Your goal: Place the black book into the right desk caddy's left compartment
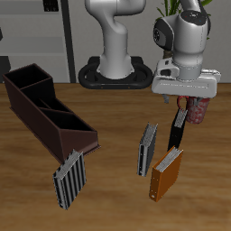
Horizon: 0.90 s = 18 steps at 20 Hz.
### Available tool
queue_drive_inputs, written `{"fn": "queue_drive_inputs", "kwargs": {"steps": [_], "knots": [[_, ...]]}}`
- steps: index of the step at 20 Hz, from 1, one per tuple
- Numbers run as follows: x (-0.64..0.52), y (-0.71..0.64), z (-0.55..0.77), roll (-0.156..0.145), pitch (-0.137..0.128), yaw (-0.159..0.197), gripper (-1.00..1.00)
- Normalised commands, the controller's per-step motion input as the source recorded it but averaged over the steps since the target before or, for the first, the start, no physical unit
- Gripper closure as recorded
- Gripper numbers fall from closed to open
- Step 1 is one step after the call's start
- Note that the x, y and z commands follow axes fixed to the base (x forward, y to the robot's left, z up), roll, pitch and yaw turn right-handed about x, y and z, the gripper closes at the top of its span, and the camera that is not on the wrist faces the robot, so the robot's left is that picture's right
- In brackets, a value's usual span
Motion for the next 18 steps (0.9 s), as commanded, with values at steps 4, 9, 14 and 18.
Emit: {"fn": "queue_drive_inputs", "kwargs": {"steps": [4,9,14,18], "knots": [[0.12,-0.06,-0.13,-0.021,0.012,-0.002,-1.00],[0.09,-0.03,-0.19,-0.016,0.010,0.022,-1.00],[0.01,0.00,-0.18,-0.009,0.035,-0.008,-1.00],[-0.03,0.06,-0.19,0.006,0.028,0.008,-1.00]]}}
